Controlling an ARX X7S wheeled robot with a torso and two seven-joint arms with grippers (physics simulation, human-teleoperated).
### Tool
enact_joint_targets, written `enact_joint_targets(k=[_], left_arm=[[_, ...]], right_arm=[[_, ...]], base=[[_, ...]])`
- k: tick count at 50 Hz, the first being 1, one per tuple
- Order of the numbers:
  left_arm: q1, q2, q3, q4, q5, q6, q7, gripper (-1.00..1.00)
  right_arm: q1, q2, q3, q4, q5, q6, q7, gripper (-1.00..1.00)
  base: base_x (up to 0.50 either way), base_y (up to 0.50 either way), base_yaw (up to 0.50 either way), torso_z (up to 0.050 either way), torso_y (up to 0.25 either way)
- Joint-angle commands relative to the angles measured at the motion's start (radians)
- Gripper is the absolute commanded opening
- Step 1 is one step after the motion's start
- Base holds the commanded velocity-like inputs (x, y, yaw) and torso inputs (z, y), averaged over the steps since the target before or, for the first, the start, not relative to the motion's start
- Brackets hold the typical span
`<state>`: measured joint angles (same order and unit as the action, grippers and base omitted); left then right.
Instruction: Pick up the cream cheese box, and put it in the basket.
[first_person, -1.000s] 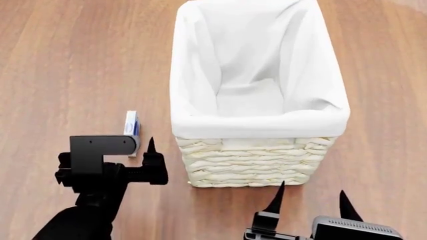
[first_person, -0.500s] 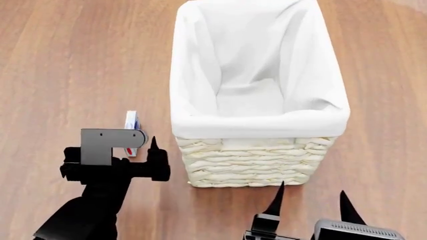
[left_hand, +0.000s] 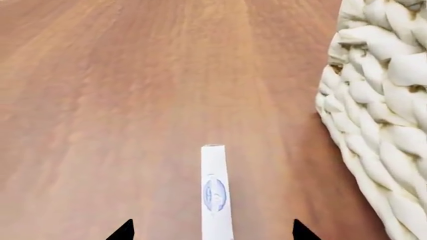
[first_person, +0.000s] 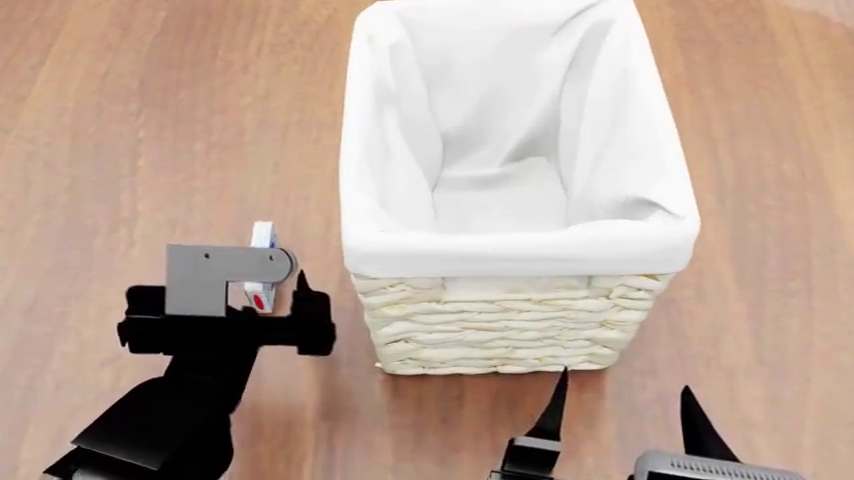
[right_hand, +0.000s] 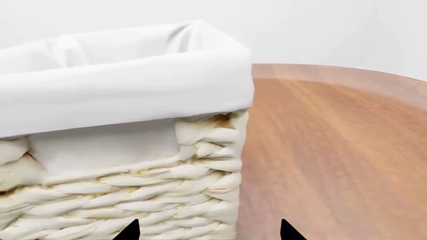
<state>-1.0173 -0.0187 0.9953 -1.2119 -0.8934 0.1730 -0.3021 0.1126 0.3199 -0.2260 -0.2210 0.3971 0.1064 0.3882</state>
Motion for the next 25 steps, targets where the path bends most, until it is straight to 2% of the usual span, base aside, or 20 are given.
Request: enact_joint_targets(k=[1,11,25], left_arm=[[-0.046,0.018,0.185,-0.058,-0.193,0.026,0.014,1.00],[-0.054,0.019,0.330,-0.071,-0.314,0.044,0.003,1.00],[-0.065,0.018,0.428,-0.079,-0.399,0.061,-0.006,1.00]], right_arm=[[-0.012,-0.013,0.027,-0.035,-0.002,0.016,-0.029,1.00],[-0.008,-0.011,0.015,-0.039,-0.003,0.023,-0.027,1.00],[-0.005,-0.007,0.010,-0.042,-0.001,0.025,-0.023,1.00]], base=[[0.00,0.00,0.00,0.000,0.000],[0.00,0.00,0.00,0.000,0.000],[0.00,0.00,0.00,0.000,0.000]])
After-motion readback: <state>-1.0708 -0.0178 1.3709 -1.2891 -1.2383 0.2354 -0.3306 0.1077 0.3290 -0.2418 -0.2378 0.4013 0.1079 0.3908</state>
